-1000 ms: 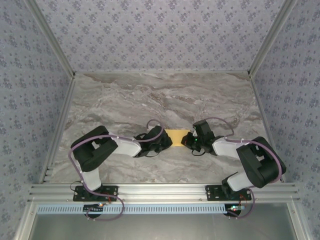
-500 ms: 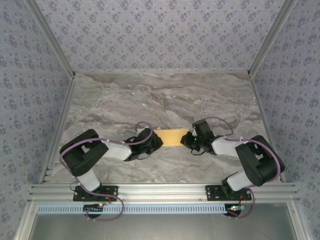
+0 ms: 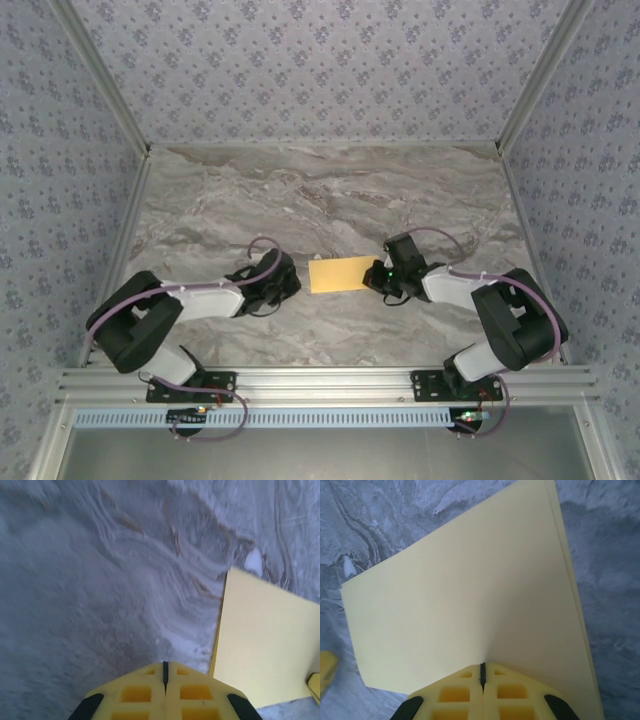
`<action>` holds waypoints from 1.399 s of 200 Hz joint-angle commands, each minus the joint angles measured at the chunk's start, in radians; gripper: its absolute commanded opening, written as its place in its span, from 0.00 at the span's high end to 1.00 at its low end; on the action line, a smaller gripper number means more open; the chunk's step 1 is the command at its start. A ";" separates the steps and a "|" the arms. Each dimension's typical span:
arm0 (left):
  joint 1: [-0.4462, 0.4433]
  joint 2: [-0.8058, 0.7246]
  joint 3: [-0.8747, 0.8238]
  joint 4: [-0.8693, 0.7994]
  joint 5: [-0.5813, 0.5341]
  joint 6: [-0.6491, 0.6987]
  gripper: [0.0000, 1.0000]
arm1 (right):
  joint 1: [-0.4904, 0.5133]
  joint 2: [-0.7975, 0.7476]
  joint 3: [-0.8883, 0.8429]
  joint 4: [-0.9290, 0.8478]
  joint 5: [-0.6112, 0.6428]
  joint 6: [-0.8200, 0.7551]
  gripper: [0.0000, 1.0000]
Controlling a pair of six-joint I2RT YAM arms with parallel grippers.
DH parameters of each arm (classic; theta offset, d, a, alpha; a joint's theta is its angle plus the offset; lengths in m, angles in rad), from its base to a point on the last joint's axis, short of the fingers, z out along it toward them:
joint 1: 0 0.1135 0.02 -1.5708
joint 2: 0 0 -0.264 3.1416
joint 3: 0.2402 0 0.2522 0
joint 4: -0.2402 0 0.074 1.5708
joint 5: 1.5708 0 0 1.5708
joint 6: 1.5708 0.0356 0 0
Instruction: Fold a paper plane with a square sheet of paper (pick it up from the middle)
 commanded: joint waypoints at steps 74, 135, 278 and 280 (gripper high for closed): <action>0.314 -0.173 0.294 -0.592 0.027 0.330 0.14 | 0.272 0.304 0.538 -0.359 0.207 -0.123 0.72; 0.424 -0.236 0.244 -0.654 0.078 0.377 0.01 | 0.343 0.503 0.737 -0.422 0.199 -0.125 0.70; 0.396 -0.151 0.244 -0.574 0.277 0.443 0.01 | 0.069 0.008 0.236 -0.367 0.202 -0.133 0.56; 0.392 -0.151 0.245 -0.573 0.279 0.442 0.01 | 0.063 0.008 0.234 -0.369 0.207 -0.128 0.56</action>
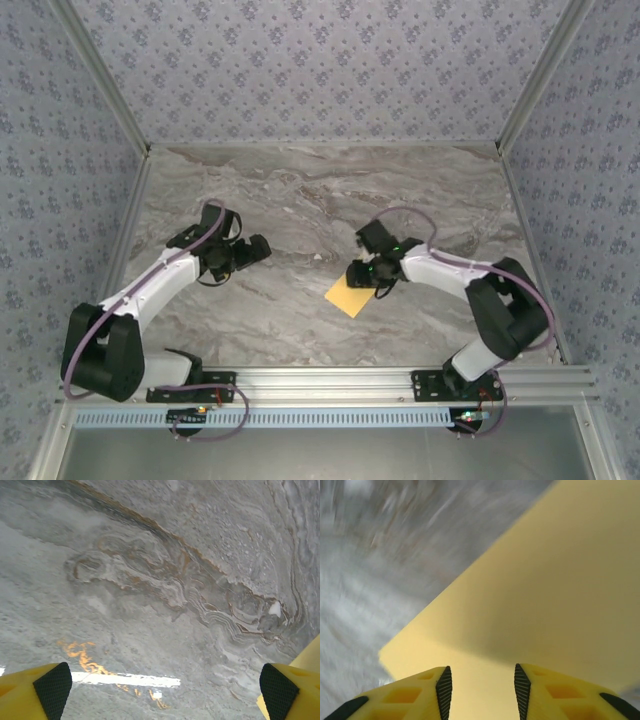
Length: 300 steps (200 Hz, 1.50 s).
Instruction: Fold a paper plane with a square sheet of paper (pick it up from the middle)
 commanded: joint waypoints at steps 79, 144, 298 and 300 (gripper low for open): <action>-0.119 0.095 0.013 0.111 0.159 -0.044 0.01 | -0.139 0.106 0.022 0.022 0.008 0.126 0.59; -0.171 0.106 -0.032 0.222 0.252 -0.121 0.13 | -0.123 0.277 0.183 0.082 -0.132 -0.005 0.68; -0.155 0.134 -0.105 0.268 0.174 -0.324 0.31 | 0.287 0.215 0.308 -0.334 0.290 -0.048 0.20; -0.150 0.134 -0.105 0.265 0.173 -0.324 0.31 | 0.291 0.218 0.312 -0.333 0.291 -0.049 0.19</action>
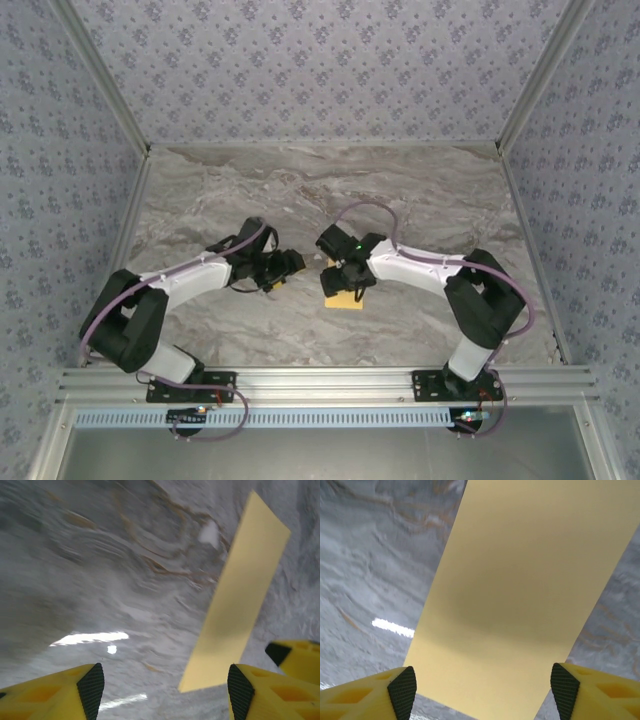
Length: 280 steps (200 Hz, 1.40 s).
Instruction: Fold a paper plane with a square sheet of paper (pick it up from the middle)
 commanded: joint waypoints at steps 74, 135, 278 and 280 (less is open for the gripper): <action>0.079 -0.059 -0.040 -0.087 -0.040 -0.031 0.29 | 0.045 0.144 0.071 -0.041 -0.023 -0.006 0.06; 0.080 -0.047 -0.031 -0.093 -0.043 -0.022 0.28 | -0.002 0.152 0.017 -0.015 -0.081 -0.020 0.09; 0.079 -0.041 -0.028 -0.102 -0.048 -0.013 0.28 | -0.001 0.215 -0.002 -0.028 -0.070 -0.076 0.07; 0.079 -0.041 -0.028 -0.102 -0.049 -0.012 0.28 | -0.002 0.218 -0.003 -0.030 -0.068 -0.077 0.07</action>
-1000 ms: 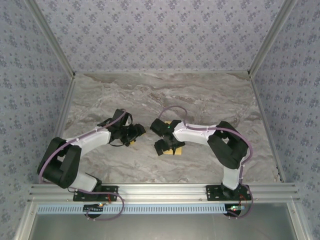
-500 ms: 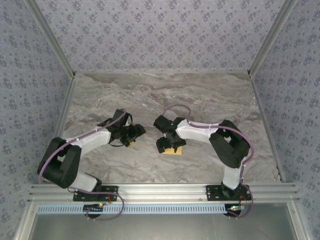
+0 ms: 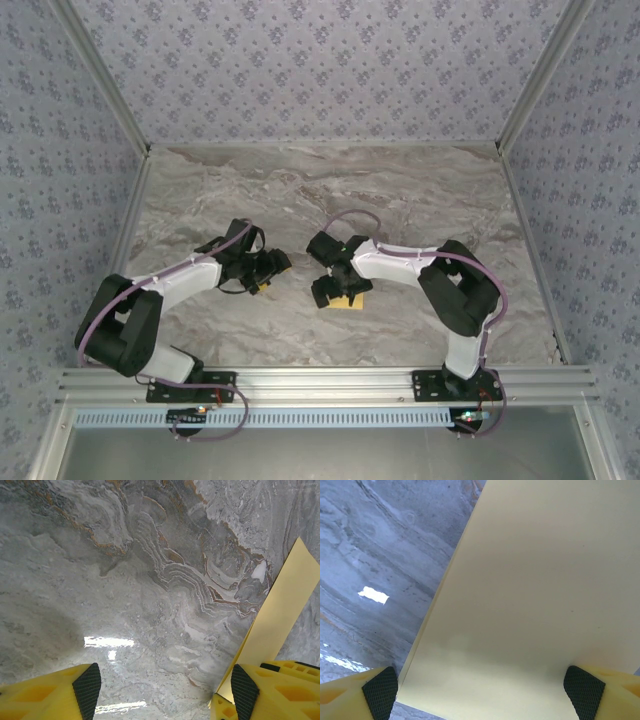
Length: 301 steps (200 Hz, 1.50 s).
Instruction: Fold a paper plane with a square sheet of paper (pick it up from the middle)
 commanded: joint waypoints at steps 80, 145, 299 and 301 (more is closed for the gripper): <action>0.006 -0.007 0.004 -0.048 -0.010 -0.011 0.28 | -0.056 0.076 -0.077 0.014 -0.044 -0.042 0.19; -0.041 0.042 0.020 0.172 0.157 0.001 0.44 | -0.226 -0.053 -0.221 0.207 -0.381 -0.086 0.31; -0.230 0.386 0.165 0.349 0.253 -0.052 0.94 | -0.355 -0.148 -0.284 0.292 -0.576 -0.084 0.35; -0.230 0.388 0.166 0.344 0.252 -0.050 0.94 | -0.356 -0.149 -0.284 0.293 -0.578 -0.081 0.35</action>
